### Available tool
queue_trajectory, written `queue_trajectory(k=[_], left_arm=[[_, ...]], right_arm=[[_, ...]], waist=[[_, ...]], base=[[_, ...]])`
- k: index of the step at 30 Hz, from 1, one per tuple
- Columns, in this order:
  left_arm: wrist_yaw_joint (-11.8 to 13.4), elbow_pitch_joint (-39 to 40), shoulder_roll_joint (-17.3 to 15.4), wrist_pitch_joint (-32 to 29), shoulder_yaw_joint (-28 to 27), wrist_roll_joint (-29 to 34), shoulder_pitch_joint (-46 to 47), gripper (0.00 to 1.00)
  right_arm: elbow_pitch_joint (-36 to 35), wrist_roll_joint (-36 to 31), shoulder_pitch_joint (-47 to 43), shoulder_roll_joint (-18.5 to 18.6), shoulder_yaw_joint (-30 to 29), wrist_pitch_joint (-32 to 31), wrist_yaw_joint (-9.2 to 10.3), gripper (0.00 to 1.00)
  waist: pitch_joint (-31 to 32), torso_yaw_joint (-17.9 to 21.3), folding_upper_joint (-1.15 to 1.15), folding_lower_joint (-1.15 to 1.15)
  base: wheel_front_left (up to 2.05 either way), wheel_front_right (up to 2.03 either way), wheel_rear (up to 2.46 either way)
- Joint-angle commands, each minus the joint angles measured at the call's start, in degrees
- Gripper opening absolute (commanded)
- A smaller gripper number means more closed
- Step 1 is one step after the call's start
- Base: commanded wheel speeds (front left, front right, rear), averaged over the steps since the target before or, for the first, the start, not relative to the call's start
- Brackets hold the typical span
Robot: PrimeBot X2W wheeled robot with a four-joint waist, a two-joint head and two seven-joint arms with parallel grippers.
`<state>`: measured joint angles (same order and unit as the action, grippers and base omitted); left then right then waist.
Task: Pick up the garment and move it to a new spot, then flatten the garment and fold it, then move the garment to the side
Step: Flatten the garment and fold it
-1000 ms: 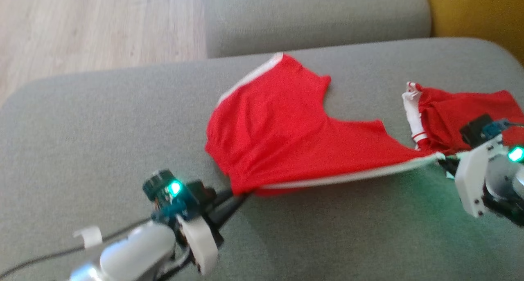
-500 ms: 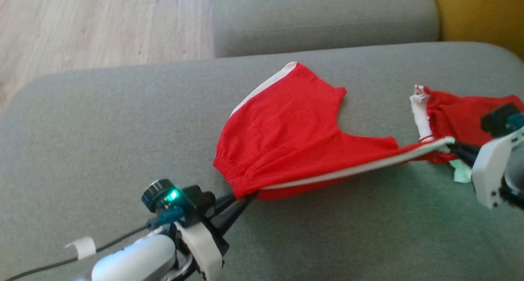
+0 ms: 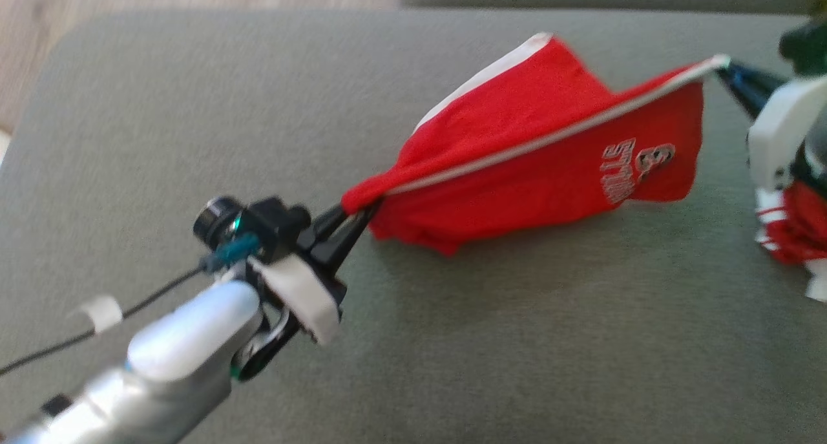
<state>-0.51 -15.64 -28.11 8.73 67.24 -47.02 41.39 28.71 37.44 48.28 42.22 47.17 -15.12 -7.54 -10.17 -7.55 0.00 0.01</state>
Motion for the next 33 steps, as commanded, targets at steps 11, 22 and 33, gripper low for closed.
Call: queue_trajectory(k=[11, 22, 33], left_arm=[[-4.3, -8.0, 5.8, -0.8, -1.4, 0.3, 10.8, 0.00], [-6.3, -14.3, 10.5, 1.4, 0.7, 0.6, 14.4, 0.00], [-6.8, -17.8, 11.7, 4.0, 1.4, 0.3, 16.3, 1.00]], right_arm=[[8.8, -7.7, 15.4, -1.5, 4.6, -0.7, 0.05, 0.00], [17.0, -8.6, 22.4, -2.4, 12.3, 2.1, 0.05, 0.00], [25.5, -7.1, 23.9, -6.5, 15.0, 6.2, 0.05, 1.00]], waist=[[-12.3, -10.4, 0.00, -0.01], [-16.7, -13.5, 0.00, -0.01], [-16.0, -12.6, 0.00, -0.01]], base=[[0.00, 0.00, 0.00], [0.00, 0.00, 0.00], [0.00, 0.00, 0.00]])
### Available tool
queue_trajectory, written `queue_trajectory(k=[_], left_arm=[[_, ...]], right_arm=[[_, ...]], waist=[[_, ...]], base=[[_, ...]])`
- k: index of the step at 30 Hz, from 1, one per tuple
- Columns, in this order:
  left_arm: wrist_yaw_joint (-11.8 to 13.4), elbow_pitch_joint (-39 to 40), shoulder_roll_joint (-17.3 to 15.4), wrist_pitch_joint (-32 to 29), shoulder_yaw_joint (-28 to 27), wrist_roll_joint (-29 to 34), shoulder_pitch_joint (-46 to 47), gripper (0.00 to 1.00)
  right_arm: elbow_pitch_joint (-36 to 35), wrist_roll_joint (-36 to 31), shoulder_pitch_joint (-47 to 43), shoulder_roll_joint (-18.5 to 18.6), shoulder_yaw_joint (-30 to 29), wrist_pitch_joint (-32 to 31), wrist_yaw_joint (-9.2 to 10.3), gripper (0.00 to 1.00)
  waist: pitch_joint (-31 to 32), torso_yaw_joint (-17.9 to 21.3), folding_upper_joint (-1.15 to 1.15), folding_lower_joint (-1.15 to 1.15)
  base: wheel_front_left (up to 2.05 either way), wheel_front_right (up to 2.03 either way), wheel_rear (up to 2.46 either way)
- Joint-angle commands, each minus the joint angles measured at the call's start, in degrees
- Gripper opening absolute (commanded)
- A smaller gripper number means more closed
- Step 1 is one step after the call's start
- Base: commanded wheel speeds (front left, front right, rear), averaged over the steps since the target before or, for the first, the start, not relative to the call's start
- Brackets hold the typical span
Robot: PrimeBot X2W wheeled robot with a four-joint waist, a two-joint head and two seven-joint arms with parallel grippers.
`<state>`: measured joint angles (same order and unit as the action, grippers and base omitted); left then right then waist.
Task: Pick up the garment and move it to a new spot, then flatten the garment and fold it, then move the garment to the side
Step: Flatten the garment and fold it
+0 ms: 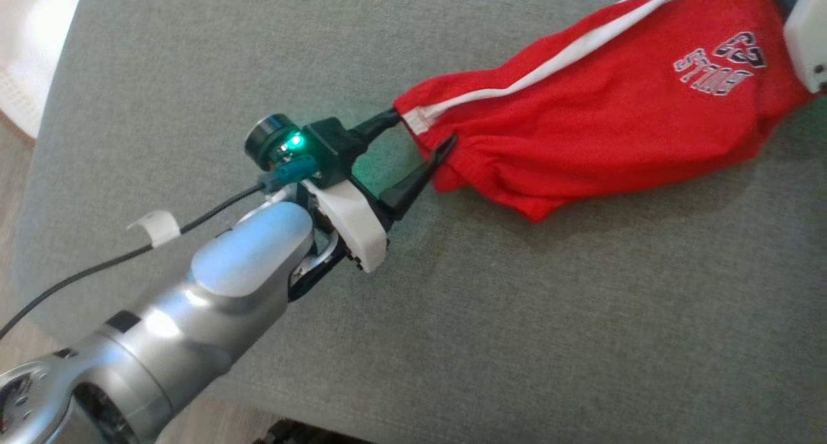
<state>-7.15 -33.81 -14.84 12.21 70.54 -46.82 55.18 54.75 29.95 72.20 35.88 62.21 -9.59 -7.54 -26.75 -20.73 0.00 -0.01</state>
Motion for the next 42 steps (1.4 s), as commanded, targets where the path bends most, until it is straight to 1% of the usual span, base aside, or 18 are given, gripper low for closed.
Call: queue_trajectory(k=[1, 4, 7, 9, 11, 13, 15, 19, 22, 25, 29, 31, 35, 36, 40, 42], left_arm=[[-0.1, 0.1, -1.9, 0.8, -2.3, 0.0, 2.6, 1.00], [0.4, -0.6, -2.9, 1.7, -3.8, -0.2, 2.5, 1.00], [1.5, -0.4, -4.1, 2.3, -6.2, -0.9, 1.8, 1.00], [2.5, 0.2, -5.0, 2.6, -8.4, -1.4, 1.0, 1.00], [3.7, 1.6, -5.9, 2.7, -11.1, -1.7, -0.2, 1.00], [5.3, 4.3, -6.8, 2.7, -15.1, -1.3, -1.7, 1.00], [7.0, 7.2, -7.6, 2.8, -19.3, -0.3, -4.1, 1.00], [9.6, 11.4, -8.7, 2.8, -26.4, 1.5, -9.9, 1.00], [11.1, 13.4, -9.0, 2.8, -30.4, 3.2, -14.4, 1.00], [12.0, 15.0, -8.3, 2.8, -34.0, 4.2, -19.2, 1.00], [12.9, 16.8, -6.9, 2.8, -38.1, 6.7, -25.8, 1.00], [13.2, 17.3, -5.8, 2.8, -39.9, 8.0, -29.3, 1.00], [13.0, 16.8, -3.7, 2.8, -41.8, 10.5, -35.7, 1.00], [13.0, 16.8, -3.7, 2.8, -41.8, 10.5, -35.7, 1.00], [12.8, 17.2, -0.9, 2.8, -45.2, 12.9, -40.8, 1.00], [12.4, 17.8, 0.4, 2.8, -47.2, 14.5, -42.8, 1.00]], right_arm=[[0.2, 0.8, -0.1, -0.7, -0.2, 1.3, 0.05, 1.00], [2.4, 2.3, -0.5, -2.3, -1.8, 4.1, 0.05, 1.00], [3.8, 3.2, -1.5, -4.0, -3.1, 8.2, 0.05, 1.00], [4.4, 3.4, -2.2, -4.8, -4.1, 12.0, 0.05, 1.00], [4.9, 4.4, -3.7, -6.0, -5.8, 15.9, 0.05, 1.00], [5.1, 4.9, -5.2, -7.0, -7.0, 19.7, 0.05, 1.00], [5.1, 6.1, -6.5, -7.9, -9.6, 22.5, 0.05, 1.00], [3.6, 7.9, -9.6, -8.9, -15.3, 24.4, 0.05, 1.00], [-0.9, 7.5, -13.1, -8.9, -21.1, 24.5, 0.05, 1.00], [-5.8, 6.1, -19.1, -9.3, -27.8, 24.6, 0.05, 1.00], [-11.5, 3.0, -29.0, -11.7, -36.2, 24.6, 0.05, 1.00], [-14.1, 1.4, -33.9, -13.8, -40.6, 24.6, 0.05, 1.00], [-19.1, -2.8, -43.4, -18.9, -47.1, 24.6, 0.05, 1.00], [-19.1, -2.8, -43.4, -18.9, -47.1, 24.6, 0.05, 1.00], [-23.6, -6.7, -51.5, -24.4, -52.4, 24.6, 0.05, 1.00], [-25.4, -8.6, -54.6, -26.6, -53.8, 24.6, 0.05, 1.00]], waist=[[1.0, 1.0, 0.00, 0.01], [2.7, 2.5, 0.00, 0.01], [5.1, 4.2, 0.00, 0.01], [6.9, 5.4, 0.00, 0.01], [9.0, 6.7, 0.00, 0.01], [11.0, 7.8, 0.00, 0.01], [12.9, 9.0, 0.00, 0.01], [16.6, 10.8, 0.00, 0.01], [19.1, 12.0, 0.00, 0.01], [21.5, 12.8, 0.00, 0.01], [24.3, 13.7, 0.00, 0.01], [25.5, 14.1, 0.00, 0.01], [27.1, 14.7, 0.00, 0.01], [27.1, 14.7, 0.00, 0.01], [28.0, 15.1, 0.00, 0.01], [28.0, 15.2, 0.00, 0.01]], base=[[0.00, 0.00, 0.00], [0.00, 0.00, 0.00], [0.00, 0.00, 0.00], [0.00, 0.00, 0.00], [0.00, 0.00, 0.00], [0.00, 0.00, 0.00], [0.00, 0.00, 0.00], [0.00, 0.00, 0.00], [0.00, 0.00, 0.00], [0.00, 0.00, 0.00], [0.00, 0.00, 0.00], [0.00, 0.00, 0.00], [0.00, 0.00, 0.00], [0.00, 0.00, 0.00], [0.00, 0.00, 0.00], [0.00, 0.00, 0.00]])
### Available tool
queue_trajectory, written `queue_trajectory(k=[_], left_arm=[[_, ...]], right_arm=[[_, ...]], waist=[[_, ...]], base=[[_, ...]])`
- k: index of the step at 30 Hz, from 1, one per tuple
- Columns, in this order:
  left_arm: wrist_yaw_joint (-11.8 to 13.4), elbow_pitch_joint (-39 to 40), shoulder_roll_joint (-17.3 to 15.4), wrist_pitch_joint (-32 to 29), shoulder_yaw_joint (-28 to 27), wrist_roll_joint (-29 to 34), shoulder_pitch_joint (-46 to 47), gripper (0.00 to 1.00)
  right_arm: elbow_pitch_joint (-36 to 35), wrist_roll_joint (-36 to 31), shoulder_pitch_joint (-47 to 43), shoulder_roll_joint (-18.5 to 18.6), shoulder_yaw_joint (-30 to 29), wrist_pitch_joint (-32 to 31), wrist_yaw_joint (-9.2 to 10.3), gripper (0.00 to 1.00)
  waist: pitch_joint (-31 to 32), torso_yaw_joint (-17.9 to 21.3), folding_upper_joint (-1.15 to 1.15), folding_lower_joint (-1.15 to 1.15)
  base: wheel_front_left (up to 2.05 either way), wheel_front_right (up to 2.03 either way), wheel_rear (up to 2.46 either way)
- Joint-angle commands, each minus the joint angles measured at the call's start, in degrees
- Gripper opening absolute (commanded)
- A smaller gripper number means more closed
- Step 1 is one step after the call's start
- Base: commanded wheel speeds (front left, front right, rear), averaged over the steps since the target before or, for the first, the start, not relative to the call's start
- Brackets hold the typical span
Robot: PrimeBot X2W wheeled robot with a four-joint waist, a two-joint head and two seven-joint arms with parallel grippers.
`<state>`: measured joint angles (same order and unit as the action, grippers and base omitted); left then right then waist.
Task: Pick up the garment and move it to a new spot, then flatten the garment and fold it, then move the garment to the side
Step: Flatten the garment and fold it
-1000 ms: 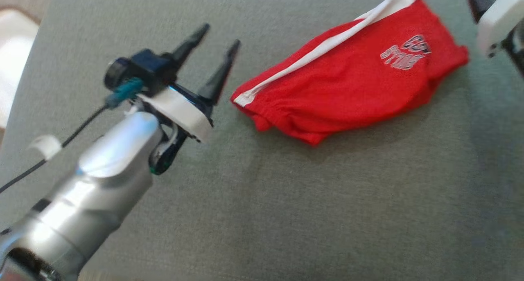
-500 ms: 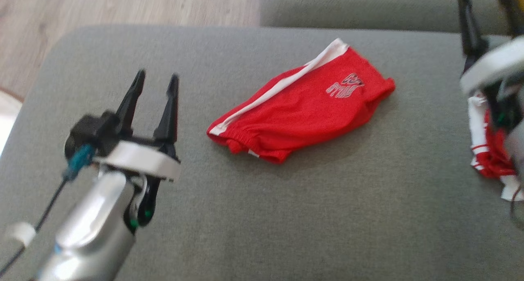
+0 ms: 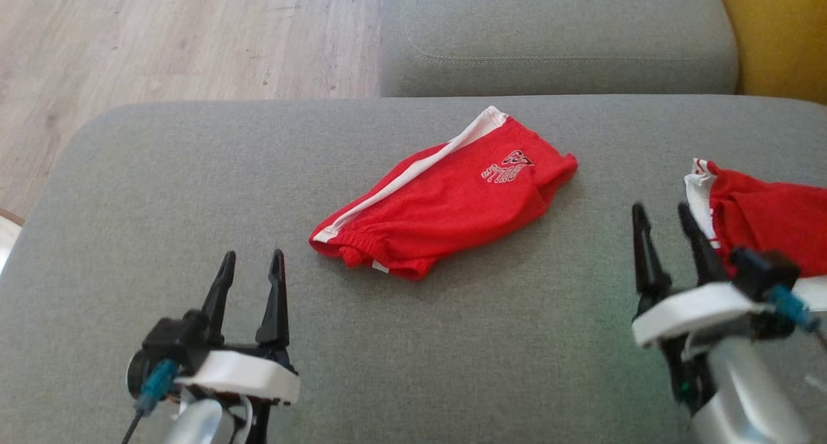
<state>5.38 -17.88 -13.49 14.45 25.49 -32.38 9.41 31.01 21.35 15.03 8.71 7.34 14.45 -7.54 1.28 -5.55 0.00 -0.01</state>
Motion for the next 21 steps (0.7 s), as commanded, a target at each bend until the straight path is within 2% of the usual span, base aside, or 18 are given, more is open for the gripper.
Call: queue_trajectory(k=[1, 7, 13, 17, 21], left_arm=[[-0.4, 2.2, -0.3, 0.5, -3.0, 0.9, 2.2, 1.00], [-3.3, 2.7, 2.8, 0.5, -6.0, 5.4, 1.0, 1.00], [-6.6, 2.3, 5.6, 0.5, -7.4, 8.2, 3.8, 1.00], [-8.4, 1.8, 7.3, 0.5, -8.1, 9.5, 6.2, 1.00], [-9.9, 1.2, 8.7, 0.5, -8.2, 10.6, 8.6, 1.00]], right_arm=[[-2.5, -0.9, 1.4, -0.3, 0.6, 0.4, 0.05, 1.00], [-7.2, -4.4, -1.4, -2.4, -1.7, -2.9, 0.05, 1.00], [-9.6, -6.3, 2.8, -2.1, -4.4, -8.5, 0.05, 1.00], [-7.8, -6.5, 8.8, -1.6, -8.2, -12.8, 0.05, 1.00], [-2.5, -6.8, 15.6, -1.4, -13.5, -16.6, 0.05, 1.00]], waist=[[0.0, -0.1, 0.00, 0.01], [-1.8, -1.4, 0.00, 0.01], [-7.8, -4.6, 0.00, 0.01], [-12.3, -7.3, 0.00, 0.01], [-15.9, -10.3, 0.00, 0.01]], base=[[0.00, 0.00, 0.00], [0.00, 0.00, 0.00], [0.00, 0.00, 0.00], [0.00, 0.00, 0.00], [0.00, 0.00, 0.00]])
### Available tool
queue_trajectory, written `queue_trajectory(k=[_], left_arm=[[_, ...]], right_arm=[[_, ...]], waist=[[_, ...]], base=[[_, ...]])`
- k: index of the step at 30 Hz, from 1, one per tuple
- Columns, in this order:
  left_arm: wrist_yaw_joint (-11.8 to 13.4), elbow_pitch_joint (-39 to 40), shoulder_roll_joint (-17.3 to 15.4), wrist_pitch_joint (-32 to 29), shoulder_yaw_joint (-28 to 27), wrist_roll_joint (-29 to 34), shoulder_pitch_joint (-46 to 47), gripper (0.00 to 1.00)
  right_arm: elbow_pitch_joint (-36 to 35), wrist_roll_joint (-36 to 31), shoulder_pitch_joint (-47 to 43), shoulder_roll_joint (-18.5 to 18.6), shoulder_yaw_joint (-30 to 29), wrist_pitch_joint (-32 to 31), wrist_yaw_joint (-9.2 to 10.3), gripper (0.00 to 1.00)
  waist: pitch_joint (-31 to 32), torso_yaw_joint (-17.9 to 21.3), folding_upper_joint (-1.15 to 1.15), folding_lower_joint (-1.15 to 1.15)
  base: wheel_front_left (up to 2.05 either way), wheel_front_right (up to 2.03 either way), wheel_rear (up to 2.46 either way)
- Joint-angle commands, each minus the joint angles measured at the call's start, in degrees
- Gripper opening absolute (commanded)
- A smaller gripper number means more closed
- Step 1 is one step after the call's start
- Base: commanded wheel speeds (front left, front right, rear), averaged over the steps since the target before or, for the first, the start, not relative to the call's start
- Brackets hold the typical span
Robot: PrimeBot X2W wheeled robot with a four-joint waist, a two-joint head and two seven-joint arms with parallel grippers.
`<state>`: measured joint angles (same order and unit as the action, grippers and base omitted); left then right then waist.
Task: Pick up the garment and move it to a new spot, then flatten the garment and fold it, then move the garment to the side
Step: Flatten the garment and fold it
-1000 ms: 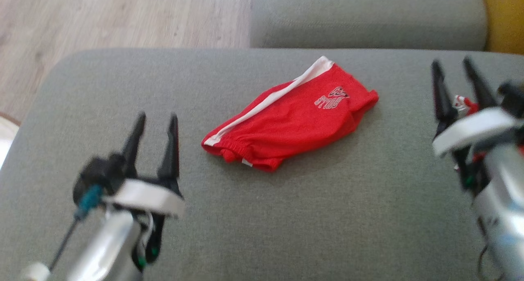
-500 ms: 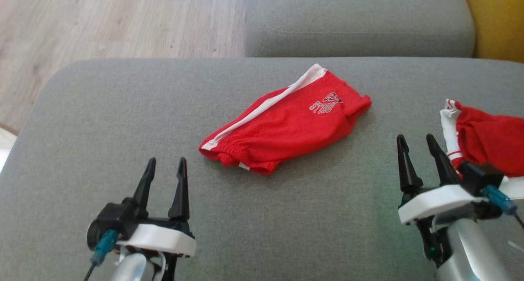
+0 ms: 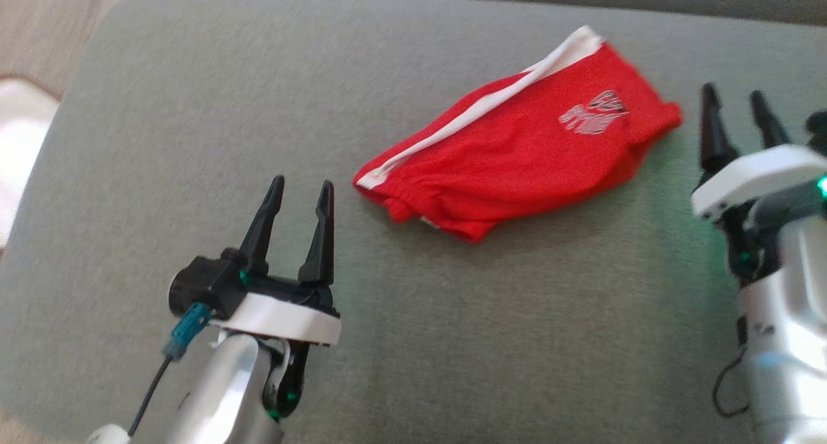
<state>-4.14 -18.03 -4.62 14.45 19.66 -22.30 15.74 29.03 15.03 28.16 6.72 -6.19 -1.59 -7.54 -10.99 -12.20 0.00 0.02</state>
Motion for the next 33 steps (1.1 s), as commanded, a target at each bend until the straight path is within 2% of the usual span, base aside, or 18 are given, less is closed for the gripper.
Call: queue_trajectory(k=[1, 10, 13, 18, 20, 27, 33], left_arm=[[-0.7, 1.1, 0.1, 0.5, -2.4, 0.6, 2.7, 1.00], [-2.2, -0.2, 1.5, 0.5, -2.2, 1.2, 5.2, 1.00], [-2.3, -0.5, 1.7, 0.5, -2.3, 1.2, 5.5, 1.00], [-2.5, -0.4, 1.7, 0.5, -2.2, 0.8, 5.7, 1.00], [-2.4, -0.3, 1.7, 0.5, -2.1, 0.5, 5.8, 1.00], [-2.2, -0.9, 1.7, 0.5, -2.6, 0.6, 5.2, 1.00], [-2.4, -1.2, 1.7, 0.5, -2.7, 1.1, 3.3, 1.00]], right_arm=[[1.4, -0.8, 4.1, 0.6, -1.5, -1.4, 0.05, 1.00], [18.2, -11.2, 12.8, 3.6, -8.0, -6.8, 0.05, 1.00], [22.1, -14.8, 14.0, 4.2, -8.5, -6.8, 0.05, 1.00], [25.9, -17.2, 15.7, 4.2, -8.3, -6.7, 0.05, 1.00], [28.3, -17.4, 16.8, 3.9, -7.2, -6.3, 0.05, 0.00], [30.7, -14.4, 17.4, 3.0, -5.9, -0.6, 0.05, 0.00], [29.6, -8.0, 14.4, 1.5, -5.2, 4.3, 0.05, 0.00]], waist=[[-4.3, -4.3, 0.00, -0.02], [-6.7, -8.4, 0.00, -0.02], [-6.9, -8.9, 0.00, -0.02], [-7.3, -9.0, 0.00, -0.02], [-7.3, -8.8, 0.00, -0.02], [-5.1, -6.6, 0.00, -0.02], [-1.4, -3.7, 0.00, -0.02]], base=[[0.00, 0.00, 0.00], [0.00, 0.00, 0.00], [0.00, 0.00, 0.00], [0.00, 0.00, 0.00], [0.00, 0.00, 0.00], [0.00, 0.00, 0.00], [0.00, 0.00, 0.00]])
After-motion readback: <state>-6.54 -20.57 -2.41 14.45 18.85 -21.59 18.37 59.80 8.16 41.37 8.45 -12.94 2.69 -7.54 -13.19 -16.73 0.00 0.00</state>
